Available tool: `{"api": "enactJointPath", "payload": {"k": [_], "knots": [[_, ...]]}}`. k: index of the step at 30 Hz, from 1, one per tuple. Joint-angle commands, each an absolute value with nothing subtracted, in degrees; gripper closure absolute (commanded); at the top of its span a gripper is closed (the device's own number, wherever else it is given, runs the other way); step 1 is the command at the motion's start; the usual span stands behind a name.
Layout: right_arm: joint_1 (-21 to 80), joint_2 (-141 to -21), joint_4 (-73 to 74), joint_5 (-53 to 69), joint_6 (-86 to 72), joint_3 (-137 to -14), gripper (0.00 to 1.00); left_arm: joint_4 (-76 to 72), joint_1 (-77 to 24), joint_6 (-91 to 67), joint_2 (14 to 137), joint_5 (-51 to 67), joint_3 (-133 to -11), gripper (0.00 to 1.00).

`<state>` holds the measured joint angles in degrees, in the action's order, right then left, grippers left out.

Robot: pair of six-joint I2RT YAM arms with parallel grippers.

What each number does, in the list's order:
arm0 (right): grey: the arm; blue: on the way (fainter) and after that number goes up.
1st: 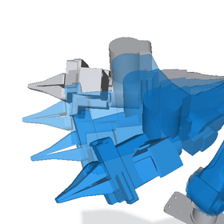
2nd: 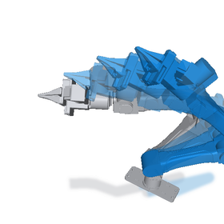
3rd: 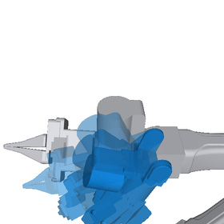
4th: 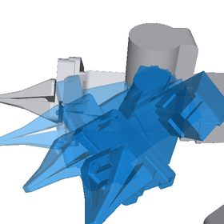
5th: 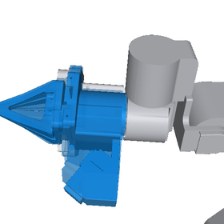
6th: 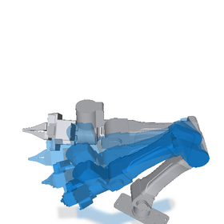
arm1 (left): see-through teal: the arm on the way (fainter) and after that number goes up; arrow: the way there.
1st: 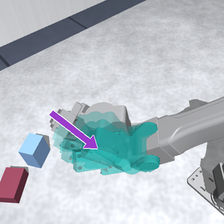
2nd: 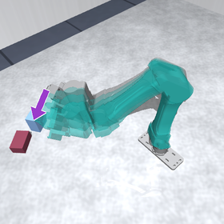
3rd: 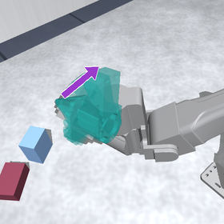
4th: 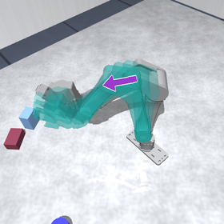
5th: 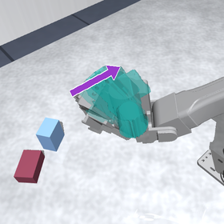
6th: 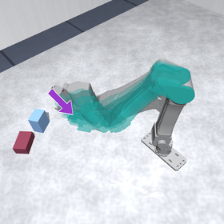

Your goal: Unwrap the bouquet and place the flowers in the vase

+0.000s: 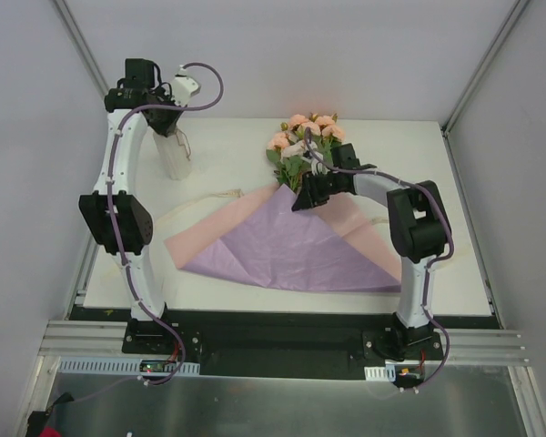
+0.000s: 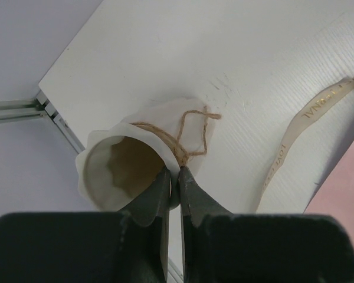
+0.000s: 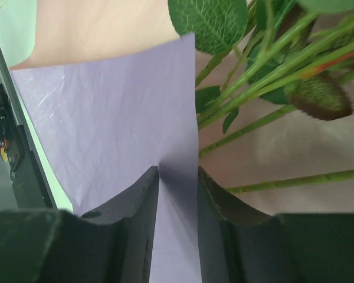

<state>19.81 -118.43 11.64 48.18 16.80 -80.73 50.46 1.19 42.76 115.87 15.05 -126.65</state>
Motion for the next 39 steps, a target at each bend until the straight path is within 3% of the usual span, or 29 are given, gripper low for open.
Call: {"api": "enactJointPath", "payload": {"k": [1, 4, 8, 29, 39], "knots": [[21.18, -115.5, 6.51, 49.22, 15.21, -77.09, 0.7, 54.4, 1.14, 43.77, 109.95, 17.31, -126.3, 1.0], [21.97, -113.03, 4.14, 47.82, 14.15, -75.33, 0.88, 54.58, 1.14, 44.12, 108.81, 16.88, -125.25, 1.0], [23.73, -107.69, 3.52, 44.92, 14.59, -73.39, 0.99, 54.75, 1.14, 43.51, 106.88, 18.01, -123.75, 1.0], [46.31, -74.9, 7.03, 26.38, 17.58, -53.88, 0.99, 49.83, -3.34, 40.69, 97.83, 12.39, -117.95, 1.0], [63.08, -69.61, 7.3, 16.71, 11.7, -45.79, 0.99, 48.43, -7.56, 39.55, 89.13, 13.45, -105.48, 1.0]]}}
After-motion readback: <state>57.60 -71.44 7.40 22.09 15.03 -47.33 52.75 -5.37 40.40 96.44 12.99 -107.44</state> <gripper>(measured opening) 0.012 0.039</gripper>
